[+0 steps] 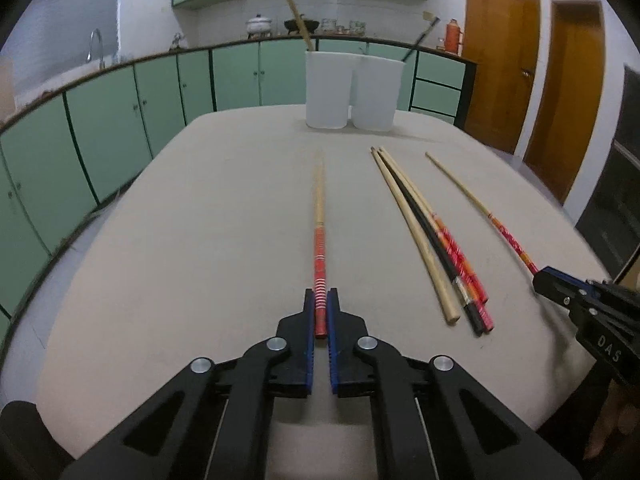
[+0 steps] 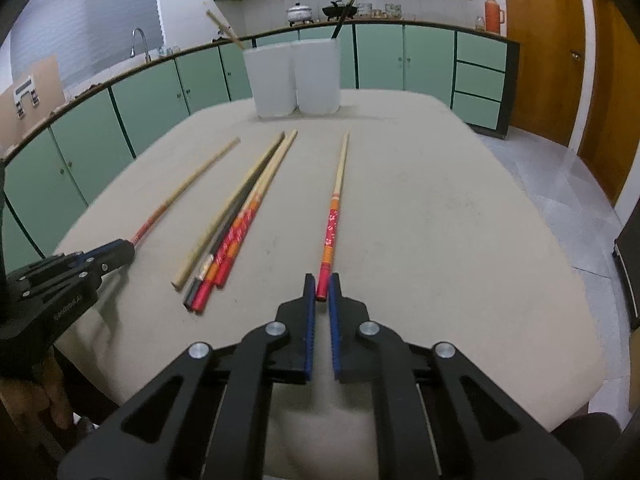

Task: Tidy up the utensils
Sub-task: 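Grasp another red-patterned chopstick with the left tool, then carry both red chopsticks to the white holder and insert them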

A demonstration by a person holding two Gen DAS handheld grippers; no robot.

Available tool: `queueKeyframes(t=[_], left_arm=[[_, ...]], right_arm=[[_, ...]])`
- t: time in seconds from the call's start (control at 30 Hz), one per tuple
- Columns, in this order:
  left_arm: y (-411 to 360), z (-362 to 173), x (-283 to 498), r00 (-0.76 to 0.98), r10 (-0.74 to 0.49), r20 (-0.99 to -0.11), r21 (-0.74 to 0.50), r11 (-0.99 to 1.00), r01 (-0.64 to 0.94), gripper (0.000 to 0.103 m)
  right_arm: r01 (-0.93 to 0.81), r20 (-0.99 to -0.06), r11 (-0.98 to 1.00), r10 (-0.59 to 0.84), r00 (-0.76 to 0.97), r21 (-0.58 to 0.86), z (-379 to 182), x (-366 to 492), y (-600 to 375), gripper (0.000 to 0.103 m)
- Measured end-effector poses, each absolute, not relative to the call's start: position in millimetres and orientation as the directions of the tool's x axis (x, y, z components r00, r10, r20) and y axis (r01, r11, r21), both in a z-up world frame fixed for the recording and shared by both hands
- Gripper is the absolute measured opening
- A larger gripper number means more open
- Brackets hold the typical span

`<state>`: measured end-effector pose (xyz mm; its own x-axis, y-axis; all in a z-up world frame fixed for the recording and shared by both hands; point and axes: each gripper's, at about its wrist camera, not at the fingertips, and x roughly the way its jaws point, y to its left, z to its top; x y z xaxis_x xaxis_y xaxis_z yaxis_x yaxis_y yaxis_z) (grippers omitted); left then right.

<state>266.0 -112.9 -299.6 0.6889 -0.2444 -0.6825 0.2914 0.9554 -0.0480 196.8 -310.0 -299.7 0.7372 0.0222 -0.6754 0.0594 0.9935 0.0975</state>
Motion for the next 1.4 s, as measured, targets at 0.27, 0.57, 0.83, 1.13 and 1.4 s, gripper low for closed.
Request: queueKeyframes(t=[0.27,0.57,0.83,1.13,1.4], left_arm=[[-100.3,-229.1,262.5,0.689,-0.291,-0.663,-0.084,0.945,0.317,0.006],[-93.5,-151.8,276.8,0.747,-0.327,-0.578,-0.057,0.930,0.363,0.006],[-97.6,-130.5,319.5,0.703,-0.360,-0.614,-0.069,0.911,0.406,0.006],[-108.1,-101.8,364.6,0.653,-0.401,-0.643,-0.076,0.881,0.467,0.006],[-128.2,-53.0,404.8,0.634,-0.441,-0.635,-0.063,0.848,0.527,0.006]], right_arm=[[0.038,-0.591,0.989,0.053,0.805,0.140,-219.1,183.4,-318.9,0.005],[-0.066,-0.522,0.994,0.104,0.847,0.092,-140.1,212.0,-316.1,0.005],[-0.132,-0.583,0.990,0.138,0.801,0.053,-108.9,268.3,-317.1,0.005],[-0.198,-0.676,0.979,0.177,0.715,0.047,-69.0,327.6,-317.1,0.005],[-0.223,-0.692,0.974,0.183,0.699,0.032,-17.7,360.0,-313.9,0.005]])
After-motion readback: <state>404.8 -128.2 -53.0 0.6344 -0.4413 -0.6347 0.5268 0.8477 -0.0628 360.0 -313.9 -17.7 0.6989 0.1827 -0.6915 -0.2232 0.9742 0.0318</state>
